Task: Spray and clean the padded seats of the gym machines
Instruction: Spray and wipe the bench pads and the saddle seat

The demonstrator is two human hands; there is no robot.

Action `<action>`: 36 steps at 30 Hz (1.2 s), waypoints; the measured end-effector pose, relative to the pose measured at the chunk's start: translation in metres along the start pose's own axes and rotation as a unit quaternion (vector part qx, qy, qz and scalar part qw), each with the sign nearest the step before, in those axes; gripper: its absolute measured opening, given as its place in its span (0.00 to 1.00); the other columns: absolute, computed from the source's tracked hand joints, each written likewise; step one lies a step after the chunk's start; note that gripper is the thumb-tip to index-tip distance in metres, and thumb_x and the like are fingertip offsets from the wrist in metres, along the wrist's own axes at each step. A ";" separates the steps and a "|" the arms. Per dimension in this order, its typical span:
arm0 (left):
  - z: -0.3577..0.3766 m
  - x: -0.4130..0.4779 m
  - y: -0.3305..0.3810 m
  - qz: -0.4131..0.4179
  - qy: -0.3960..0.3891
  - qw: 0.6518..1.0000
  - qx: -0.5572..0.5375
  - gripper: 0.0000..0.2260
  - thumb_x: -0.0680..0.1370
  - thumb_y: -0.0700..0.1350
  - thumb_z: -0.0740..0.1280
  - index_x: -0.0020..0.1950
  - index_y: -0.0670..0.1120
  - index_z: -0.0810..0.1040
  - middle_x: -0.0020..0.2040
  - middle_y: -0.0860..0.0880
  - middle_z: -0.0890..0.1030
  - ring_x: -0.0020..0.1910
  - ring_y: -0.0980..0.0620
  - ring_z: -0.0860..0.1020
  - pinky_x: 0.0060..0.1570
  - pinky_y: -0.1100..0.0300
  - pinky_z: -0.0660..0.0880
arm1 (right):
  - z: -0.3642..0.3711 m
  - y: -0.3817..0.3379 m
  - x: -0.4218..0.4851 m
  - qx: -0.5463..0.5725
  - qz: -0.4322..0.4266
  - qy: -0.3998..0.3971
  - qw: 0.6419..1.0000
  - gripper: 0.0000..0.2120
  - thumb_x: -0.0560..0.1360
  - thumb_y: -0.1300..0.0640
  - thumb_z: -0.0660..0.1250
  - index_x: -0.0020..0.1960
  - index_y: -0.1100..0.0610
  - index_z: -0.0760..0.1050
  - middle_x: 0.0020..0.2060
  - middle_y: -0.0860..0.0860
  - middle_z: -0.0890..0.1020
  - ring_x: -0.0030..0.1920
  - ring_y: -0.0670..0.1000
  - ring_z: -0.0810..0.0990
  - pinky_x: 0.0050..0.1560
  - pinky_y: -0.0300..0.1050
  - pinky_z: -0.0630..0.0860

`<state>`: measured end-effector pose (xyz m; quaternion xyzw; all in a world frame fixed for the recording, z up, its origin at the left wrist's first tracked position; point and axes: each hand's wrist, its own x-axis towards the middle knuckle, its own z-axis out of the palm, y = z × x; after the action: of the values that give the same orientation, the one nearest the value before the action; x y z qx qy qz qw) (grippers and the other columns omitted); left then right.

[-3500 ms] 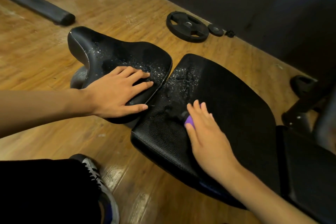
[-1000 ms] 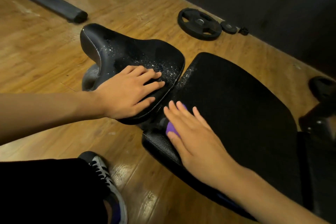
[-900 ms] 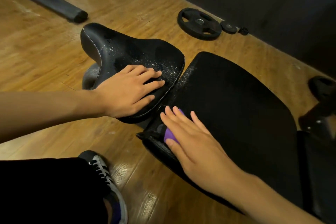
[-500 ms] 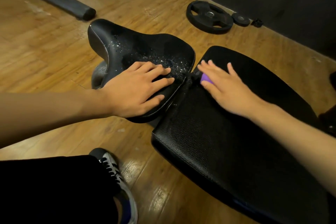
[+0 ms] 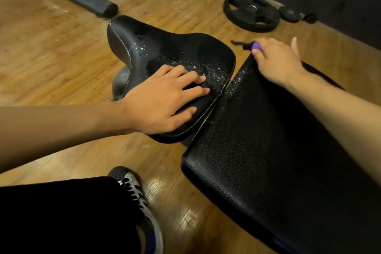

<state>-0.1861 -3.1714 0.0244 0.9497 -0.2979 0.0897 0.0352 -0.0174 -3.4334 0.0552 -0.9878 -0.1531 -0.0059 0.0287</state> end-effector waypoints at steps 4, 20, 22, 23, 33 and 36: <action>-0.001 -0.001 0.000 0.002 0.003 1.000 -0.001 0.24 0.82 0.56 0.54 0.74 0.47 0.73 0.72 0.46 0.73 0.64 0.43 0.72 0.64 0.45 0.68 | 0.011 -0.028 -0.038 0.003 -0.065 0.025 0.998 0.20 0.83 0.48 0.55 0.72 0.50 0.72 0.70 0.56 0.71 0.74 0.57 0.64 0.79 0.58 0.41; -0.001 -0.005 0.002 0.005 0.002 1.000 -0.003 0.24 0.83 0.54 0.53 0.73 0.45 0.72 0.74 0.46 0.72 0.69 0.43 0.72 0.68 0.45 0.67 | -0.005 -0.095 -0.222 0.082 -0.282 -0.088 0.952 0.26 0.83 0.49 0.49 0.80 0.53 0.59 0.77 0.45 0.65 0.78 0.41 0.54 0.80 0.47 0.48; -0.001 -0.005 0.002 0.006 0.003 1.000 -0.003 0.23 0.83 0.54 0.53 0.72 0.44 0.72 0.73 0.45 0.72 0.68 0.43 0.72 0.67 0.45 0.68 | 0.000 -0.082 -0.207 0.062 -0.302 -0.059 0.949 0.25 0.82 0.50 0.50 0.77 0.55 0.64 0.74 0.47 0.70 0.78 0.43 0.60 0.80 0.51 0.48; -0.001 -0.005 0.003 0.007 0.003 1.000 -0.005 0.23 0.83 0.54 0.53 0.72 0.44 0.73 0.73 0.45 0.72 0.68 0.42 0.72 0.67 0.45 0.67 | 0.002 -0.073 -0.193 0.052 -0.295 -0.049 0.953 0.25 0.82 0.49 0.50 0.76 0.55 0.67 0.73 0.48 0.72 0.77 0.45 0.62 0.80 0.51 0.47; 0.000 -0.002 -0.002 0.013 0.013 1.000 -0.022 0.22 0.81 0.54 0.56 0.71 0.45 0.74 0.72 0.46 0.73 0.66 0.43 0.73 0.64 0.47 0.68 | -0.008 0.008 -0.010 -0.035 -0.081 -0.025 0.996 0.21 0.86 0.53 0.51 0.76 0.58 0.64 0.77 0.59 0.64 0.81 0.53 0.51 0.78 0.55 0.36; 0.000 -0.002 -0.003 0.015 0.014 1.000 -0.022 0.22 0.81 0.54 0.56 0.70 0.45 0.74 0.71 0.46 0.73 0.66 0.43 0.73 0.64 0.47 0.67 | -0.008 0.007 0.010 -0.009 -0.020 -0.045 0.999 0.19 0.86 0.54 0.50 0.71 0.60 0.68 0.75 0.63 0.66 0.79 0.58 0.56 0.79 0.57 0.38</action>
<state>-0.1861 -3.1675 0.0236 0.9427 -0.3136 0.0970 0.0594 -0.0058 -3.4374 0.0628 -0.9840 -0.1738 0.0367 0.0125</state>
